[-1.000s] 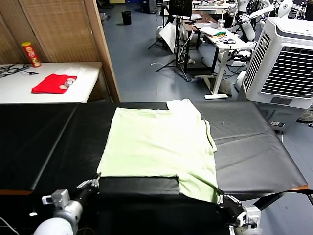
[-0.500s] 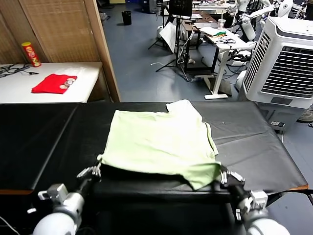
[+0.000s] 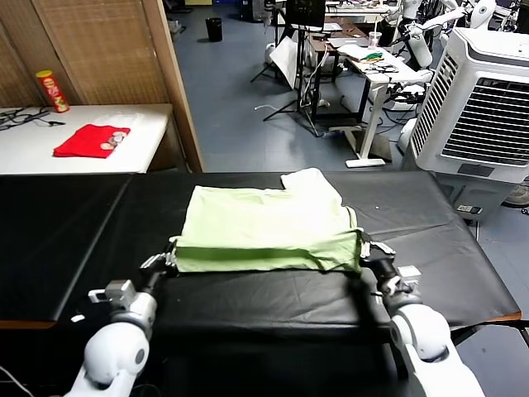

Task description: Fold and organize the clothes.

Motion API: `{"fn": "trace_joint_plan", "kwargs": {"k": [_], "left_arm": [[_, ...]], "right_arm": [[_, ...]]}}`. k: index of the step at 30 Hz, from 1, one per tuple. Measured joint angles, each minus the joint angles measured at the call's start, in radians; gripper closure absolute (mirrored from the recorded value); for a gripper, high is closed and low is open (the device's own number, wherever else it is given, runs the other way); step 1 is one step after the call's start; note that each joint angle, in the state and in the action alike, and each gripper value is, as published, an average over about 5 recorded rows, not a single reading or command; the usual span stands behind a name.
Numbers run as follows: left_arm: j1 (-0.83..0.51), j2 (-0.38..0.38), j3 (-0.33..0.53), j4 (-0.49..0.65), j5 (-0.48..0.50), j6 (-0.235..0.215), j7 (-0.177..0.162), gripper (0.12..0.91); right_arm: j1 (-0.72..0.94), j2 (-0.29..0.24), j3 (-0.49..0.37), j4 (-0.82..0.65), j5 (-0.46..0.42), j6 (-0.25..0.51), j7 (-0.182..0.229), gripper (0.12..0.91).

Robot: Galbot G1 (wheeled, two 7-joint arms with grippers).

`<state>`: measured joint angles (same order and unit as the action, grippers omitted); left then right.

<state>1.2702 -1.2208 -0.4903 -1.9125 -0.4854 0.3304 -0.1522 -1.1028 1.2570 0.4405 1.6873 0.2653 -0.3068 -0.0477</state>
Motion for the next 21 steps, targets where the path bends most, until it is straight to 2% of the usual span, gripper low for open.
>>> {"fn": "trace_joint_plan", "kwargs": {"k": [3,9,12,14,16,20,21], "left_arm": [[-0.026,-0.004,0.009,0.038,0.02,0.005,0.004,0.839],[-0.014,0.0,0.009,0.049,0.045,0.011,0.017,0.525],[0.008,0.006,0.005,0.038,0.044,0.018,0.019,0.362],[0.025,0.008,0.003,0.027,0.039,0.023,0.021,0.28],[0.042,0.009,0.001,0.016,0.029,0.03,0.022,0.245],[0.064,0.003,-0.003,0.009,-0.005,0.045,0.022,0.241],[0.067,0.0,-0.004,0.01,-0.013,0.048,0.022,0.257]], "right_arm": [[-0.031,-0.016,0.009,0.039,0.002,-0.03,-0.009,0.619],[-0.125,-0.048,0.04,0.149,0.004,-0.043,-0.008,0.32],[-0.168,-0.051,0.054,0.183,0.001,-0.042,-0.006,0.243],[-0.193,-0.048,0.059,0.194,-0.003,-0.041,-0.005,0.245],[-0.212,-0.043,0.062,0.199,-0.008,-0.039,-0.005,0.282],[-0.242,-0.026,0.066,0.207,-0.017,-0.035,-0.004,0.416],[-0.248,-0.021,0.067,0.207,-0.02,-0.034,-0.004,0.47]]}}
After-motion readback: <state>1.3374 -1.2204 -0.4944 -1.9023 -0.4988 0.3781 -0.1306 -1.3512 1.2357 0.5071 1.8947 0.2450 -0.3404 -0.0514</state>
